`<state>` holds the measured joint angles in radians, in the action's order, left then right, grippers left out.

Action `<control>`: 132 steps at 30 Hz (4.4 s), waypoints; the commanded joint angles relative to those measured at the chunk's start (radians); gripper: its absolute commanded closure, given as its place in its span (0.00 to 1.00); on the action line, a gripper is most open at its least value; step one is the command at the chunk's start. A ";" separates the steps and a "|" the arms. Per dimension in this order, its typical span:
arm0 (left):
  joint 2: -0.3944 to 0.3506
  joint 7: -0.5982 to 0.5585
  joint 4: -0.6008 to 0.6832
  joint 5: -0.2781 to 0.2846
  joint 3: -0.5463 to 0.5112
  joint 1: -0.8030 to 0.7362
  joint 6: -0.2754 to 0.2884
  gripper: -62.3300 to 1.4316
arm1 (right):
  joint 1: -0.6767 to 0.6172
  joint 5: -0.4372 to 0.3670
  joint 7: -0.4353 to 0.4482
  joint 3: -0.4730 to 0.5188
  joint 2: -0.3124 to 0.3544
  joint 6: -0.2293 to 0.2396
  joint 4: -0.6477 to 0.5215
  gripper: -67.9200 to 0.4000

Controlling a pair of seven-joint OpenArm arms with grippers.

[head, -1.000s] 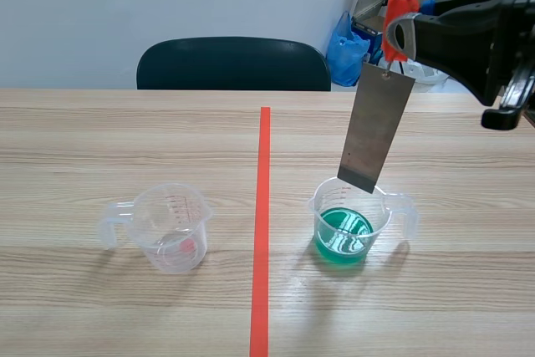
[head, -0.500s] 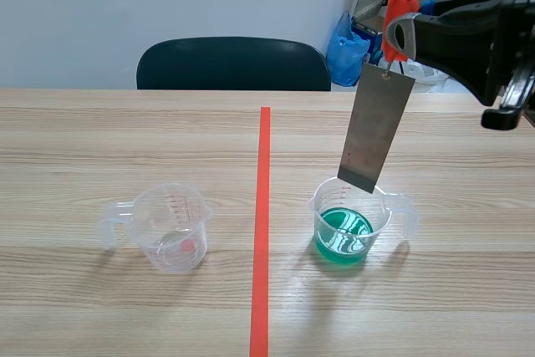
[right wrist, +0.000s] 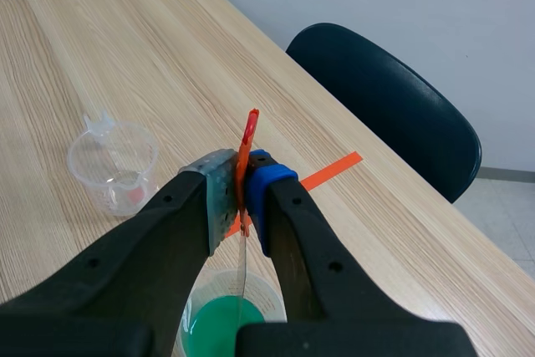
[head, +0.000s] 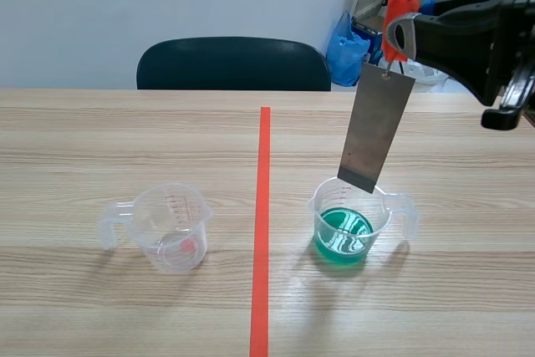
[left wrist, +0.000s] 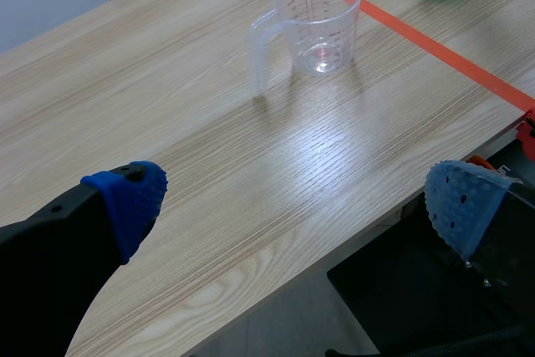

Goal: Do the redox reaction experiment

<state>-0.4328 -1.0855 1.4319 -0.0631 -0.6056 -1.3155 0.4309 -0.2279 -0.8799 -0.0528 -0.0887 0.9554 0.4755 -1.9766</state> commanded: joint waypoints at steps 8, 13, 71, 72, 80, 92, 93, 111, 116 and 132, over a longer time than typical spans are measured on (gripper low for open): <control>0.002 -0.018 0.007 0.007 -0.006 -0.001 0.002 0.00 | 0.009 -0.007 0.018 0.011 0.005 -0.003 -0.013 0.99; 0.002 -0.018 0.007 0.007 -0.006 -0.001 0.002 0.00 | 0.009 -0.007 0.018 0.011 0.005 -0.003 -0.013 0.99; 0.003 -0.018 0.007 0.007 -0.006 -0.001 0.002 0.00 | 0.007 0.150 0.049 -0.059 -0.119 0.024 0.072 0.99; 0.003 -0.018 0.007 0.007 -0.006 -0.001 0.002 0.00 | 0.007 0.164 0.049 -0.063 -0.129 0.027 0.076 0.99; 0.003 -0.018 0.007 0.007 -0.006 -0.001 0.002 0.00 | 0.012 0.210 0.071 -0.085 -0.167 0.049 0.118 0.99; 0.003 -0.018 0.007 0.007 -0.006 -0.001 0.002 0.00 | 0.015 0.227 0.104 -0.103 -0.169 0.056 0.131 0.99; 0.003 -0.018 0.007 0.007 -0.006 -0.001 0.002 0.00 | 0.015 0.227 0.105 -0.105 -0.169 0.066 0.136 0.99; 0.003 -0.018 0.007 0.007 -0.006 -0.001 0.002 0.00 | 0.035 0.362 0.265 -0.180 -0.169 0.094 0.242 0.99; 0.002 -0.018 0.007 0.007 -0.006 -0.001 0.002 0.00 | 0.043 0.403 0.328 -0.208 -0.169 0.094 0.288 0.99; 0.002 -0.018 0.007 0.007 -0.006 -0.001 0.002 0.00 | 0.046 0.509 0.450 -0.208 -0.174 0.095 0.364 0.99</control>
<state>-0.4328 -1.0851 1.4319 -0.0631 -0.6056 -1.3155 0.4309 -0.2028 -0.3660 0.3725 -0.3035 0.7807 0.5697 -1.6093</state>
